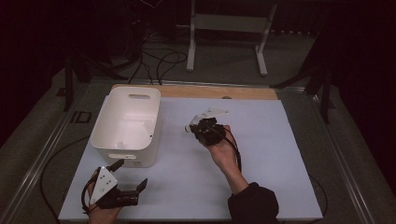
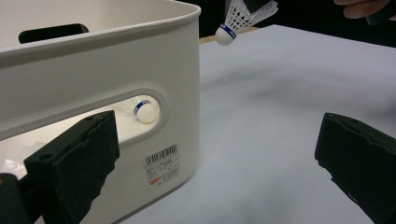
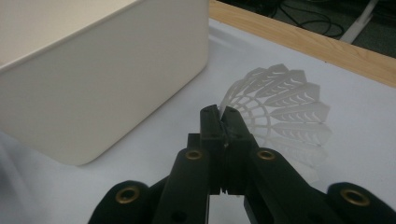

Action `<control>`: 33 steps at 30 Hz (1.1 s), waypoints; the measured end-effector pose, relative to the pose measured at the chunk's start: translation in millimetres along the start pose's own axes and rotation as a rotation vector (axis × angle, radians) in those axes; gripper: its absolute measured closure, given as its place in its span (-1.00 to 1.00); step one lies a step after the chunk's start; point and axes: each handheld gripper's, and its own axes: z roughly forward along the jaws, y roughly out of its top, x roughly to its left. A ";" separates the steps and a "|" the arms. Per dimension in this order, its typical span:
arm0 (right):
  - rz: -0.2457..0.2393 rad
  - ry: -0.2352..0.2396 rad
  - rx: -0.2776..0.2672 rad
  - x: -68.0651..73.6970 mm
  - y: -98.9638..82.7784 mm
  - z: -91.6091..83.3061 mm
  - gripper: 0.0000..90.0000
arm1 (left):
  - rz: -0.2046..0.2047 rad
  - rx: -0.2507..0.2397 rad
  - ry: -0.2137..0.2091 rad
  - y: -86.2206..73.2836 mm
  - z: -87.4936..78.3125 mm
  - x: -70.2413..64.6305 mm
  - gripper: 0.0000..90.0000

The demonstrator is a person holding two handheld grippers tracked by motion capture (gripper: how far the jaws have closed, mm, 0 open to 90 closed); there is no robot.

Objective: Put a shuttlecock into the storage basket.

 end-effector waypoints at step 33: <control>-0.027 0.025 -0.035 10.0 8.6 -11.2 0.99 | 0.004 0.006 -0.001 0.1 0.0 0.0 -0.99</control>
